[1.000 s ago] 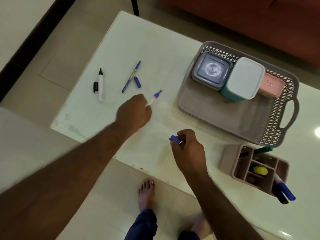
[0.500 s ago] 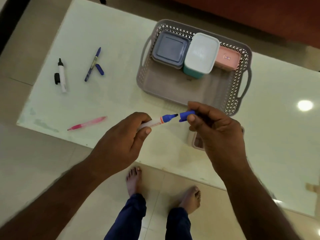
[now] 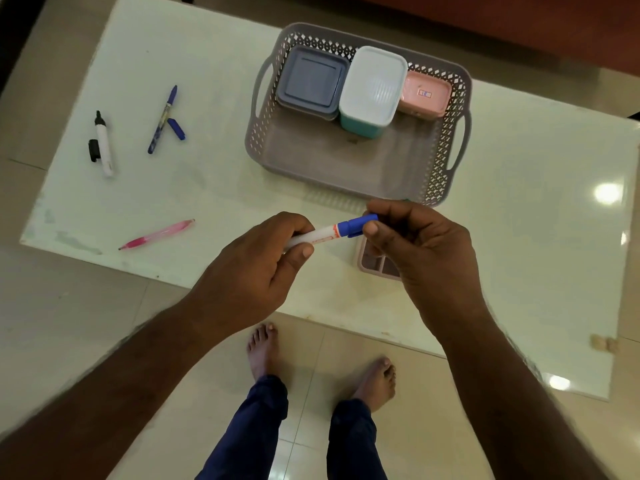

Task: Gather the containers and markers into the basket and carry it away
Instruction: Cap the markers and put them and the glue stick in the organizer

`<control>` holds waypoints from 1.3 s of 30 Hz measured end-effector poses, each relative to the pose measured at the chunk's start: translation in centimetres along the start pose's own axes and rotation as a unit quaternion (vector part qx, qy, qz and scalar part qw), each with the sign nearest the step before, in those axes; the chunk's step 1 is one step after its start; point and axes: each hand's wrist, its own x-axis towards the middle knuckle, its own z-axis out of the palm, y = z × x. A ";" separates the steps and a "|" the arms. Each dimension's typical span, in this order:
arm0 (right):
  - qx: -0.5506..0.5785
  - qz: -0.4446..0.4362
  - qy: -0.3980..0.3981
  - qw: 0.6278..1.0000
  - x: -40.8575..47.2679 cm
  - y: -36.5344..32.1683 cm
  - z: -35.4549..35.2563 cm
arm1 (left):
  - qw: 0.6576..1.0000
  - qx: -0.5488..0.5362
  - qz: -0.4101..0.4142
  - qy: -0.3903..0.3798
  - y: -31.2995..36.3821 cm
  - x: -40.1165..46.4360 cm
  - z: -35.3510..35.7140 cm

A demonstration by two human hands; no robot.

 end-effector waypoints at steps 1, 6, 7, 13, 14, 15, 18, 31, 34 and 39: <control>0.006 0.000 0.002 1.000 -0.1 0.1 -0.1 | 1.000 -0.004 -0.003 0.000 0.1 0.0 0.1; 0.012 0.008 0.013 1.000 -0.6 0.6 -0.2 | 0.999 -0.033 -0.028 0.003 0.2 -0.2 0.9; 0.017 0.009 0.013 1.000 -0.8 0.7 -0.2 | 0.998 -0.049 -0.036 0.003 0.2 -0.4 1.1; -0.016 0.028 -0.010 0.999 -2.6 2.0 -0.4 | 0.992 -0.101 -0.053 -0.046 -0.8 -1.8 1.9; -0.029 0.031 -0.014 0.999 -3.2 2.3 -0.6 | 0.992 -0.099 -0.055 -0.061 -0.8 -1.9 1.9; -0.043 0.028 -0.016 0.999 -3.8 2.5 -0.7 | 0.991 -0.100 -0.055 -0.072 -0.6 -1.8 2.0; -0.070 0.005 0.010 0.997 -5.2 2.3 -0.9 | 0.988 -0.117 -0.026 -0.093 1.2 -0.5 3.2; -0.203 -0.187 0.161 0.948 0.2 -1.8 -9.0 | 0.994 -0.048 -0.082 0.052 0.8 1.5 6.1; -0.265 -0.175 0.139 0.938 1.8 0.1 -9.5 | 0.988 0.039 -0.136 0.064 -3.0 -0.6 6.2; -0.315 -0.156 0.091 0.932 3.1 3.3 -8.6 | 0.974 0.127 -0.188 0.019 -6.1 -2.5 7.7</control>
